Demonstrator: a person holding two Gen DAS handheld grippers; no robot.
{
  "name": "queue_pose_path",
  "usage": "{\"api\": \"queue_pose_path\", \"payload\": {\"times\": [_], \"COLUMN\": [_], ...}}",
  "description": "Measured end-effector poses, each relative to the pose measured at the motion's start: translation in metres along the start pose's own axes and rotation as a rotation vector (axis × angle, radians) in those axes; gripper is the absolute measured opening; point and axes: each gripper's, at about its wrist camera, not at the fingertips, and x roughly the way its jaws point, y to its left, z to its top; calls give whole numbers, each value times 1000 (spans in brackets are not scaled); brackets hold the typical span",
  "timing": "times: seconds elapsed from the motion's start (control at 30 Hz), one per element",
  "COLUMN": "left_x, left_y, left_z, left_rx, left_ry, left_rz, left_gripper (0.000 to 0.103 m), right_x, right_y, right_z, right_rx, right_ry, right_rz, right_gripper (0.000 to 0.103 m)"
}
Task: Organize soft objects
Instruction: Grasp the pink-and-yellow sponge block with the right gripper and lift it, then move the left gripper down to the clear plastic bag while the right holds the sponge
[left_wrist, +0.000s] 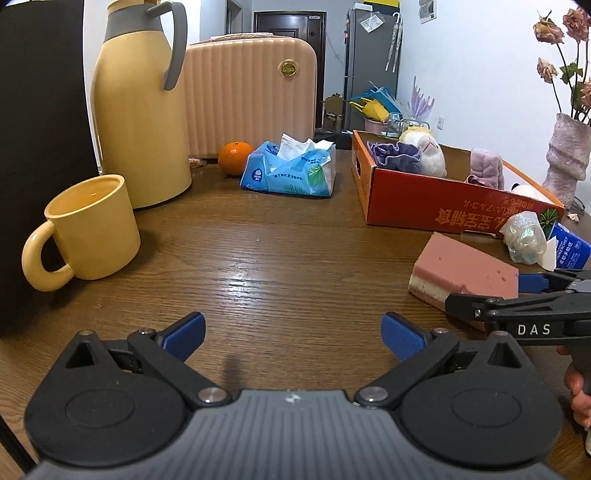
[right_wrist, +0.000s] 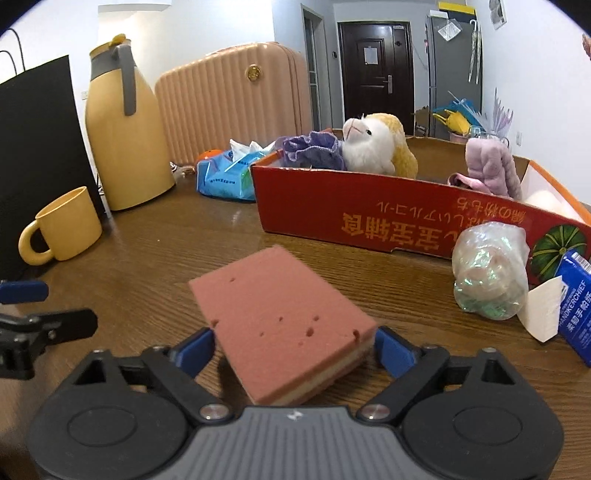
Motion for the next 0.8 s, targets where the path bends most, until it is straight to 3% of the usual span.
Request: {"api": "queue_pose_path", "payload": {"times": [0.33,0.8], "left_x": [1,10], "left_y": [2,-6], "left_z": [0,4], "left_rx": [-12,-28], "left_ry": [0,-18], "left_rz": [5,32], "left_gripper": [103,103], "right_x": [-12,-45], "right_y": [-7,-21], "right_z": [-1,2], "right_rx": [34,40], "right_ry": [-73,-254], "right_rz": [-26,-103], "right_gripper": [82,81]}}
